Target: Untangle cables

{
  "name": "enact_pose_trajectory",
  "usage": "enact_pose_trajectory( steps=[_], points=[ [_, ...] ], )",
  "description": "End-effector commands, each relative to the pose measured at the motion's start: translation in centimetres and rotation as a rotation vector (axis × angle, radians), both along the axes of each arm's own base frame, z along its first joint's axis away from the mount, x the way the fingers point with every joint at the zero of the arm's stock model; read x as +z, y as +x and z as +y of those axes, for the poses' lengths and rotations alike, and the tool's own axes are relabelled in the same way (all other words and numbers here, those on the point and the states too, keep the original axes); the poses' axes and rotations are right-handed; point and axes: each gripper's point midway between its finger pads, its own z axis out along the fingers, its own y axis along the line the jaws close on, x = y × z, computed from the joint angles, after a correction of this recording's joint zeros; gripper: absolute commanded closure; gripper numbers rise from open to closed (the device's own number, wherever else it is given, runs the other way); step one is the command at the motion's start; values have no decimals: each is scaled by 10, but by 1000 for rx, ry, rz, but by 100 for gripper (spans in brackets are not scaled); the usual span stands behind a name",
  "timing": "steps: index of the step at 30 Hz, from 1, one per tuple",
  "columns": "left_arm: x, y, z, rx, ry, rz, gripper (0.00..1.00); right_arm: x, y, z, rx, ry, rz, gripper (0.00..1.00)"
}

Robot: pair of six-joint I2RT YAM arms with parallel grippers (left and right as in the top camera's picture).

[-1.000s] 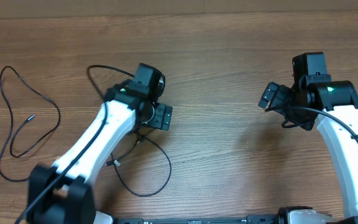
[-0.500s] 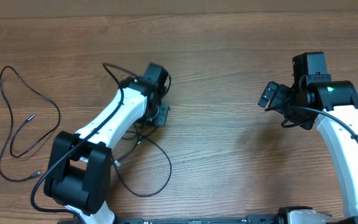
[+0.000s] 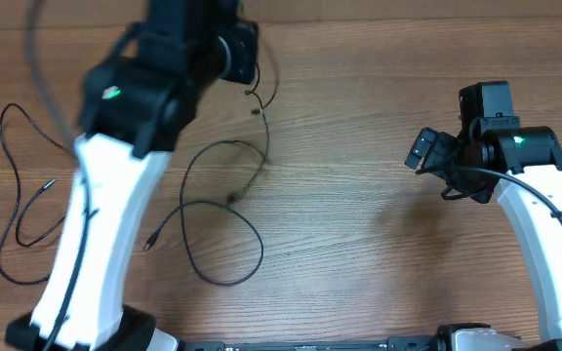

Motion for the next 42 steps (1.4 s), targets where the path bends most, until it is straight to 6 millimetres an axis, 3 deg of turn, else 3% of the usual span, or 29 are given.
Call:
enact_pose_trajectory(
  steps=[1,7,15,24,28,31,32,33,35,36,37,39,42],
  points=[
    [35,-8,30,103,53,-90,96,-2,-1,-2,-9,-5,3,0],
    [68,-23,87,295,118,-180,96,-2,-1,-2,-9,-5,3,0],
    [89,-43,175,554,144,-227,96,-2,-1,-2,-9,-4,3,0],
    [62,-54,280,888,102,-127,96,-2,-1,-2,-9,-4,4,0],
    [43,-58,310,976,93,-60,96,-2,-1,-2,-9,-4,3,0],
    [28,-55,321,1003,99,-7,96,-2,-1,-2,-9,-4,3,0],
    [23,-53,324,1007,103,11,93,-2,-1,-2,-8,-4,3,0],
    [19,-52,325,1008,107,24,83,-2,-1,-2,-9,-4,3,0],
    [11,-48,326,1002,109,52,33,-2,-1,-2,-9,-4,3,0],
    [6,-44,324,988,103,68,17,-2,-1,-2,-9,-4,3,0],
    [1,-40,321,966,91,84,8,-2,-1,-2,-9,-4,4,0],
    [-7,-34,314,926,66,112,2,-2,-1,-2,-9,-4,4,0],
    [-19,-28,305,874,32,156,2,-2,-1,-2,-9,-4,3,0]
  ],
)
